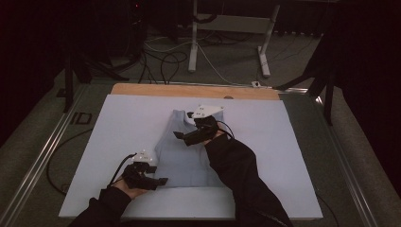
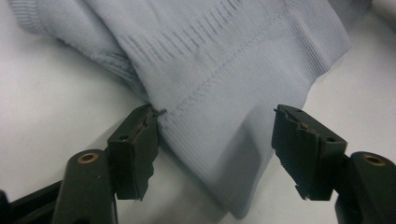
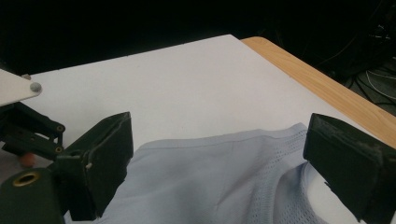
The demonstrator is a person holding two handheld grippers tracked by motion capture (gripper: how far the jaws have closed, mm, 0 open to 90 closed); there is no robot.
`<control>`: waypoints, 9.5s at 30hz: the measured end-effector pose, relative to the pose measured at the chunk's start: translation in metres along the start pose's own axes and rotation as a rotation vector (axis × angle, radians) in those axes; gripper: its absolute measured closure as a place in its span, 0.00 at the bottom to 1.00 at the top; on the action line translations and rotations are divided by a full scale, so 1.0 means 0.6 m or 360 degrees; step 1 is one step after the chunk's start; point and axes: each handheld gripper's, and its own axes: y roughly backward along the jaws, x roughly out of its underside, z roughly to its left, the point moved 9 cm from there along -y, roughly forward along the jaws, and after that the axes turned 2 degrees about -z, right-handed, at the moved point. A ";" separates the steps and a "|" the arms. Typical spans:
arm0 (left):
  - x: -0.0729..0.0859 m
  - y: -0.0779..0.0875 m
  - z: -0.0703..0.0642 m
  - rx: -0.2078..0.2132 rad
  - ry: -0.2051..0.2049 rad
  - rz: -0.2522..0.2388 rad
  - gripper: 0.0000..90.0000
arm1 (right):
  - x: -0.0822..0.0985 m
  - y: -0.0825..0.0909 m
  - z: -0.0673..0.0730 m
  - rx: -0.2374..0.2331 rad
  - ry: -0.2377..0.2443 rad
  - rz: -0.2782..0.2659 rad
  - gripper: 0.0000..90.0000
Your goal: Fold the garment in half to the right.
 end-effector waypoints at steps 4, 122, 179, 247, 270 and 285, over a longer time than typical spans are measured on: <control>0.005 0.001 -0.003 0.0025 0.0049 0.0007 0.45 | -0.001 0.002 0.002 0.0001 -0.0007 -0.0010 0.09; -0.029 0.023 -0.058 0.0020 0.0003 -0.0084 0.96 | -0.004 -0.187 -0.149 0.0297 -0.0007 0.0552 0.96; -0.178 -0.049 -0.201 0.0169 -0.0336 -0.0029 0.96 | -0.023 -0.002 -0.211 0.0339 -0.0111 0.0278 0.95; -0.195 -0.232 -0.244 0.0162 -0.0306 0.0143 0.94 | 0.048 0.074 -0.267 0.0345 -0.0283 0.0322 0.33; -0.213 -0.257 -0.284 0.0217 -0.0293 0.0114 0.96 | 0.062 0.107 -0.233 0.0307 -0.0289 0.0289 0.31; -0.196 -0.280 -0.312 0.0344 -0.0355 0.0178 0.79 | 0.059 0.111 -0.231 0.0259 -0.0334 0.0261 0.18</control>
